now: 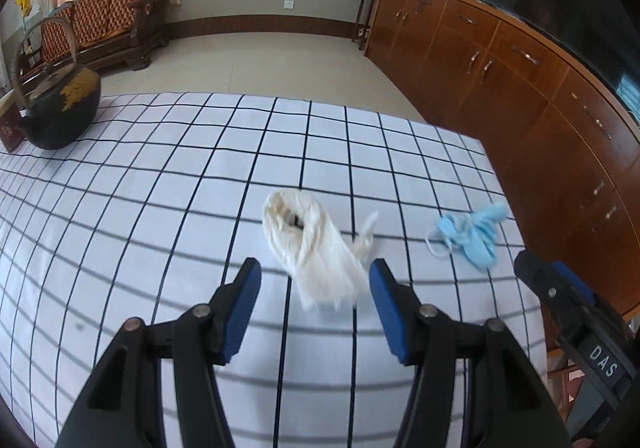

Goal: Collect trash
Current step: 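Grasp the white tissue with left tool while right tool grasps blue face mask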

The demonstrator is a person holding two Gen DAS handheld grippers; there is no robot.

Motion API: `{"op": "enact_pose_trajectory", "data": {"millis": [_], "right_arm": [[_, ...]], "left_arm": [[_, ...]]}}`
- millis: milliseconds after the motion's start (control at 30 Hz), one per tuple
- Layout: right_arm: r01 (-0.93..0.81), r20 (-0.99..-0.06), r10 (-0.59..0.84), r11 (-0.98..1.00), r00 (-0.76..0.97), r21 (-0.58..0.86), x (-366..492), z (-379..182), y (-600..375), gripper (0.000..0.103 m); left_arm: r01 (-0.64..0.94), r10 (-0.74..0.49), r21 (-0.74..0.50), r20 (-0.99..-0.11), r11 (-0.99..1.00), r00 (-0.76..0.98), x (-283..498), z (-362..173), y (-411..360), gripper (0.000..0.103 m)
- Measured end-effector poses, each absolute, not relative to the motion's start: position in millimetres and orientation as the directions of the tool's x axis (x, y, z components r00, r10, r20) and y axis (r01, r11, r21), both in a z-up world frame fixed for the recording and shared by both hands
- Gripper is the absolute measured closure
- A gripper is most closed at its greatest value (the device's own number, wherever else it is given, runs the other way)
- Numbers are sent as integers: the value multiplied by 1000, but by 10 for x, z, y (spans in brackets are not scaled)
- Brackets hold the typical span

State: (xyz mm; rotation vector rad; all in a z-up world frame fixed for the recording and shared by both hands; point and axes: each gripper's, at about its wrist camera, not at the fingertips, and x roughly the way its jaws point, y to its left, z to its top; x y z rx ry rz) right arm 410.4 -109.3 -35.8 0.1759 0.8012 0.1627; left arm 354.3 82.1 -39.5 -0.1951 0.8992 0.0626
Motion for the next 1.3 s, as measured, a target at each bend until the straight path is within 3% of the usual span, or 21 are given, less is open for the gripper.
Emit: {"op": "enact_pose_trajectory", "data": {"millis": [467,500,533,567,600,667,700,767,1300], "right_arm": [[-65,-769,194,979,609,195,4659,-768,-929,24],[-64,-767,192,979,612,194,4657,-772,-930,29],[-67,-767,192,979,612,192,4658,-778,-929,35],[-75,-770,201,978,605,197,4665,-798,-929,53],[-76,-768,193,980,611,186,4671,-801,-920,60],[-90,-768,187,982,613,167,4678,-811,-902,64],[-96,-768,186,982,613,161,4668,-804,-886,77],[-107,-768,211,977,605,184,4655,-814,-901,83],[-134,-715,254,966,652,221,3599,-357,-1144,85]], "left_arm": [[-148,-31,-145,-807,978,590,3710,-690,892,45],[-146,-31,-145,-804,979,595,3695,-691,894,50],[-142,-33,-147,-800,979,599,3694,-690,901,62],[-140,-35,-148,-798,979,602,3687,-683,886,65],[-143,-32,-149,-795,978,605,3673,-678,889,70],[-145,-34,-154,-791,977,610,3647,-677,906,75],[-145,-36,-157,-789,977,614,3631,-674,919,78],[-144,-43,-166,-786,976,617,3611,-654,936,82],[-71,-65,-150,-742,986,668,2891,-277,749,84]]}}
